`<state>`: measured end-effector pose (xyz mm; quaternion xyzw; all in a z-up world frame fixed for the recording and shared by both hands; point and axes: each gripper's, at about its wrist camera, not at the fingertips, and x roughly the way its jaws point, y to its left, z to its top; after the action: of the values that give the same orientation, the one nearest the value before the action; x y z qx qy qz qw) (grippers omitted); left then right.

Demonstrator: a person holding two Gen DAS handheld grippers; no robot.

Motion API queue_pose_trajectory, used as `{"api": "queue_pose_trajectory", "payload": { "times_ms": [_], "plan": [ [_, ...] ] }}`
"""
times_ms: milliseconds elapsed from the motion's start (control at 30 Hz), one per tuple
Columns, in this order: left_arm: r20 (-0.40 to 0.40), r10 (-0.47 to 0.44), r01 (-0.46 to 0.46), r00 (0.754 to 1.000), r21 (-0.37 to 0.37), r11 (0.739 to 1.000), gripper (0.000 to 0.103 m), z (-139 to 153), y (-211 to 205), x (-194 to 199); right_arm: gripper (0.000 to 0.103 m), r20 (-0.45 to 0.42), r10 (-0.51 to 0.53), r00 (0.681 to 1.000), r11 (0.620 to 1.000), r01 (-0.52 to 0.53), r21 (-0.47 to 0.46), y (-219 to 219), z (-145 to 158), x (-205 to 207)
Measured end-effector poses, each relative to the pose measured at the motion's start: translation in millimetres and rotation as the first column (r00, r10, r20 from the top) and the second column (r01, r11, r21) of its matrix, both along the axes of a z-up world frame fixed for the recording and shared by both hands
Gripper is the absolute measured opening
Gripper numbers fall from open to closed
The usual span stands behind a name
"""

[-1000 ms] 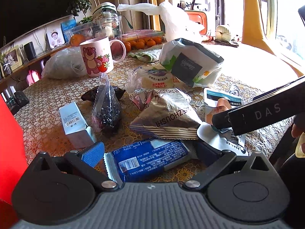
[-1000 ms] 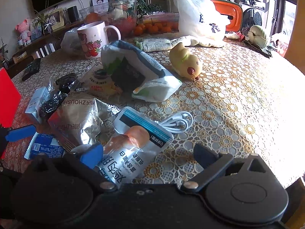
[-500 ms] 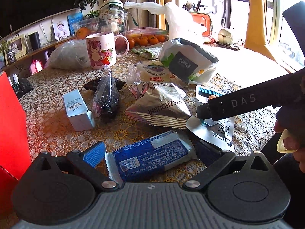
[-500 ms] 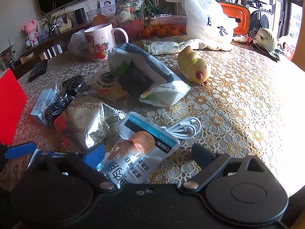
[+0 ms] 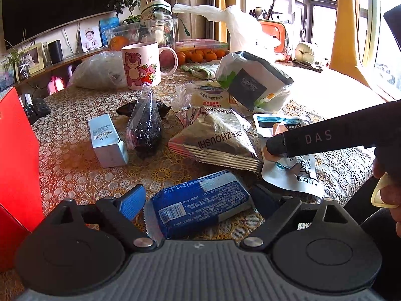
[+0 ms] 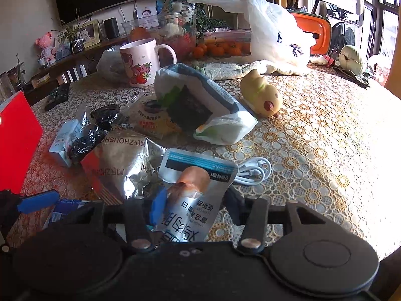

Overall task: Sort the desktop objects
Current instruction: 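Close the left tool on the blue packet while the right tool grasps the white pouch, then lift the blue packet with the left tool while the right tool lifts the white pouch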

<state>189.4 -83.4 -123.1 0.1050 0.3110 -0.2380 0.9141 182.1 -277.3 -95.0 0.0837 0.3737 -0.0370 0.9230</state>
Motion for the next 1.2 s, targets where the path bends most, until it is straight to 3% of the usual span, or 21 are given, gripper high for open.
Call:
{"api": "queue_pose_trajectory", "payload": {
  "times_ms": [233,500,833,900,967,1067,1200],
  "plan": [
    [0.001,0.014,-0.014,1.0,-0.002,1.0,0.079,1,-1,-3,0.041,0.014,0.02,1.0,0.999,-0.021,0.026,-6,2,-2],
    [-0.006,0.032,-0.032,0.999,-0.004,0.999,0.078,2,-2,-4,0.033,0.035,0.063,0.997,0.998,-0.063,0.008,-5,6,-6],
    [-0.005,0.064,-0.064,0.998,-0.027,0.998,0.078,12,1,-6,0.025,0.06,0.063,0.996,0.996,-0.067,0.061,-10,15,-11],
    [-0.005,0.07,-0.07,0.998,-0.034,0.997,0.078,15,2,-8,0.017,0.072,0.06,0.996,0.996,-0.065,0.067,-11,17,-12],
    [-0.002,0.071,-0.071,0.997,-0.041,0.997,0.078,19,3,-10,0.002,0.094,0.049,0.994,0.996,-0.056,0.072,-14,22,-14],
    [0.005,0.072,-0.072,0.997,-0.038,0.997,0.078,21,3,-12,0.012,0.048,0.086,0.995,0.996,-0.087,0.034,-11,19,-7],
    [0.005,0.078,-0.078,0.997,-0.036,0.996,0.078,21,5,-13,0.05,-0.004,0.071,0.997,0.991,-0.07,0.114,-19,11,-6]
  ]
}}
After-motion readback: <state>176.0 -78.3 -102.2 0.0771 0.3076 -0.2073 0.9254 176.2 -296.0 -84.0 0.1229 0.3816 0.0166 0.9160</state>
